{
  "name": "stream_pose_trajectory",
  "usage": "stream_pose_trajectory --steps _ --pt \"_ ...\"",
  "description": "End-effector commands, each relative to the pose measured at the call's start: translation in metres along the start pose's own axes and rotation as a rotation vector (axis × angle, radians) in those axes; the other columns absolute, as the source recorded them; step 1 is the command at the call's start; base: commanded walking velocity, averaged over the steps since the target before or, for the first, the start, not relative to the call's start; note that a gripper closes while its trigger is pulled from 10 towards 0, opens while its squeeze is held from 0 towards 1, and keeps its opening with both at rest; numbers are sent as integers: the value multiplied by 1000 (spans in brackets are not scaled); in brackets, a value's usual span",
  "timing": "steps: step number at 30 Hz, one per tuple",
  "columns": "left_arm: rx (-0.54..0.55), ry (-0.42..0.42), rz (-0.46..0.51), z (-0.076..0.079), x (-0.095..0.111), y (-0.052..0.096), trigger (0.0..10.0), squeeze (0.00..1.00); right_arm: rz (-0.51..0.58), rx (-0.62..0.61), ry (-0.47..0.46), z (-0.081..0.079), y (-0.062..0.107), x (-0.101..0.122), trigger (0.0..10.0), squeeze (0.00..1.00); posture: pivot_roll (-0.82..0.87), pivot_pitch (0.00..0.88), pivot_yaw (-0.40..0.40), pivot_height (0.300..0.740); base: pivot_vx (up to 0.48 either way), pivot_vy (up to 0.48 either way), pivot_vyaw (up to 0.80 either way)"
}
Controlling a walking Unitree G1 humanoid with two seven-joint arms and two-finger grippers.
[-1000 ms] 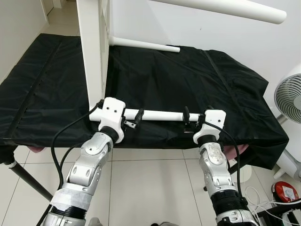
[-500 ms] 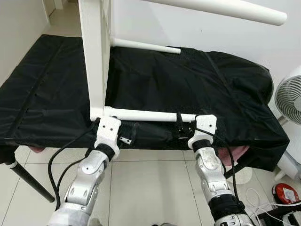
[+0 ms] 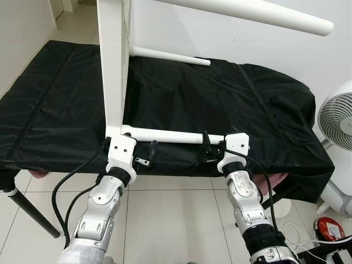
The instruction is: Building children table
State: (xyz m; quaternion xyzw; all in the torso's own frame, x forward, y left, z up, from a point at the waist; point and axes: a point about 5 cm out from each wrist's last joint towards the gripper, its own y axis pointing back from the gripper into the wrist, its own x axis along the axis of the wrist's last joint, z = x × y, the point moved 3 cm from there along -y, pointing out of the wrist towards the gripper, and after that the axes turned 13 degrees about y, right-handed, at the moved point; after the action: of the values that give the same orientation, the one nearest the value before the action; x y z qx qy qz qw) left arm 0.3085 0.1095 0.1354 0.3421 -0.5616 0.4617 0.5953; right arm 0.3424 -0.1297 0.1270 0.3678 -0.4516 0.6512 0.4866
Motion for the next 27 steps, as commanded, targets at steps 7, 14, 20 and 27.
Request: stream_pose_trajectory --steps 7,14,20,27 --pt "89 -17 22 -2 -1 0 10000 0 5 9 8 -1 -1 0 10000 0 41 0 -132 740 0 0 0" --pt "96 -16 16 -4 -3 1 10000 0 3 11 6 -2 -1 -1 10000 0 41 0 -131 740 0 -206 0" --pt "97 -22 16 -5 -3 1 10000 0 2 11 6 -2 -1 -2 10000 0 42 0 -131 740 0 -251 0" --pt "99 -25 17 -5 -3 1 10000 0 2 12 4 -3 -1 -2 10000 0 45 0 -130 740 0 -259 0"
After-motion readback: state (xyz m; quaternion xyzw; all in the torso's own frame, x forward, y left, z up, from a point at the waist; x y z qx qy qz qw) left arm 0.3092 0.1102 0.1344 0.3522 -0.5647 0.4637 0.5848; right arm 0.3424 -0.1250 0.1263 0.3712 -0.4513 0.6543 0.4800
